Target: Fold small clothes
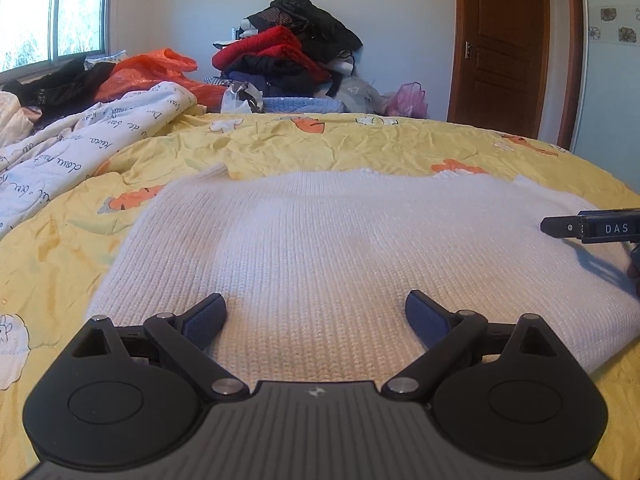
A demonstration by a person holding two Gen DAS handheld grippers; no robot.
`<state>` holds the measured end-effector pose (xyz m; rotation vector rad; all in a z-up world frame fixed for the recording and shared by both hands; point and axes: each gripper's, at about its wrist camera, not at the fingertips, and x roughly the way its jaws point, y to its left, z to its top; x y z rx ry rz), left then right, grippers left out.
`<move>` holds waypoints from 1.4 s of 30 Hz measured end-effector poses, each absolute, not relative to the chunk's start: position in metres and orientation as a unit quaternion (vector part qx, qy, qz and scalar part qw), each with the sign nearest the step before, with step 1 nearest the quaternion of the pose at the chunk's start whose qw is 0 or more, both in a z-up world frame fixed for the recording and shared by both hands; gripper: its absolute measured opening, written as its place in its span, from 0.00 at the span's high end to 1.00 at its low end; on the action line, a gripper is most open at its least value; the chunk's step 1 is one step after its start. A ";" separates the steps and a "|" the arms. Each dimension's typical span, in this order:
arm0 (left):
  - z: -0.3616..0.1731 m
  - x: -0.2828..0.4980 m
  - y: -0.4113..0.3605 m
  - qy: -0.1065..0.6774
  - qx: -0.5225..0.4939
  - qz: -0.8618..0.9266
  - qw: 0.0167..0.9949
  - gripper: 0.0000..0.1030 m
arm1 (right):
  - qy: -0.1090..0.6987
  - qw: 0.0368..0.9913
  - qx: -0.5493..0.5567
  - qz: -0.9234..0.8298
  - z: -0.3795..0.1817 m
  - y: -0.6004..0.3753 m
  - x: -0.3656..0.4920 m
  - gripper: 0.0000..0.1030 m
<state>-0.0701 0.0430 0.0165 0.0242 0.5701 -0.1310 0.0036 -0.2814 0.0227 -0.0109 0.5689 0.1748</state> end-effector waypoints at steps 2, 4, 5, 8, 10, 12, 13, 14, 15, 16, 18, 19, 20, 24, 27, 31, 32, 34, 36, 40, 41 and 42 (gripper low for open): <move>0.023 -0.072 0.043 0.286 0.014 -0.060 0.956 0.05 | 0.283 0.956 -0.011 0.078 0.028 -0.280 0.002 0.06; 0.032 -0.079 0.048 0.286 0.004 -0.057 0.956 0.05 | 0.276 0.959 -0.009 0.059 0.036 -0.277 -0.009 0.07; 0.034 -0.084 0.051 0.280 0.001 -0.061 0.958 0.05 | 0.268 0.962 0.002 0.062 0.040 -0.277 -0.018 0.07; 0.032 -0.093 0.056 0.277 0.014 -0.068 0.958 0.05 | 0.268 0.958 0.006 0.105 0.047 -0.269 -0.040 0.03; 0.022 -0.091 0.055 0.293 0.032 -0.067 0.953 0.05 | 0.272 0.954 -0.030 0.121 0.043 -0.255 -0.049 0.03; 0.016 -0.093 0.054 0.287 0.042 -0.069 0.954 0.04 | 0.287 0.947 -0.061 0.130 0.033 -0.244 -0.051 0.00; 0.014 -0.093 0.052 0.288 0.047 -0.067 0.954 0.04 | 0.295 0.945 -0.060 0.127 0.027 -0.243 -0.051 0.00; 0.014 -0.093 0.051 0.288 0.047 -0.066 0.954 0.04 | 0.291 0.947 -0.047 0.127 0.023 -0.245 -0.052 0.00; 0.013 -0.092 0.051 0.288 0.047 -0.066 0.954 0.04 | 0.290 0.947 -0.037 0.130 0.021 -0.248 -0.053 0.01; 0.013 -0.092 0.052 0.289 0.046 -0.067 0.954 0.04 | 0.293 0.946 -0.033 0.132 0.021 -0.249 -0.052 0.02; 0.014 -0.093 0.052 0.290 0.048 -0.069 0.953 0.04 | 0.298 0.944 -0.035 0.135 0.022 -0.249 -0.051 0.02; 0.016 -0.094 0.052 0.291 0.051 -0.069 0.953 0.04 | 0.300 0.943 -0.038 0.136 0.022 -0.249 -0.051 0.02; 0.019 -0.096 0.051 0.291 0.053 -0.068 0.953 0.04 | 0.303 0.942 -0.039 0.137 0.023 -0.248 -0.051 0.02; 0.028 -0.105 0.054 0.285 0.044 -0.066 0.955 0.04 | 0.309 0.942 -0.021 0.126 0.034 -0.252 -0.054 0.03; 0.026 -0.105 0.058 0.288 0.042 -0.068 0.954 0.04 | 0.298 0.946 0.019 0.130 0.045 -0.257 -0.056 0.02; 0.020 -0.102 0.051 0.296 0.065 -0.064 0.951 0.04 | 0.298 0.944 0.011 0.139 0.049 -0.250 -0.049 0.02; 0.018 -0.102 0.051 0.298 0.067 -0.063 0.950 0.04 | 0.302 0.943 0.003 0.139 0.046 -0.248 -0.048 0.02; 0.015 -0.102 0.051 0.301 0.066 -0.063 0.949 0.04 | 0.315 0.939 -0.010 0.135 0.039 -0.245 -0.045 0.00; 0.014 -0.101 0.051 0.303 0.066 -0.065 0.948 0.03 | 0.325 0.936 -0.030 0.129 0.029 -0.243 -0.045 0.01; 0.013 -0.100 0.051 0.302 0.069 -0.064 0.949 0.03 | 0.329 0.933 -0.043 0.142 0.024 -0.244 -0.046 0.02; 0.015 -0.101 0.051 0.301 0.068 -0.063 0.949 0.03 | 0.333 0.931 -0.046 0.144 0.025 -0.243 -0.045 0.02; 0.019 -0.104 0.052 0.298 0.064 -0.060 0.950 0.03 | 0.337 0.929 -0.048 0.144 0.027 -0.243 -0.045 0.02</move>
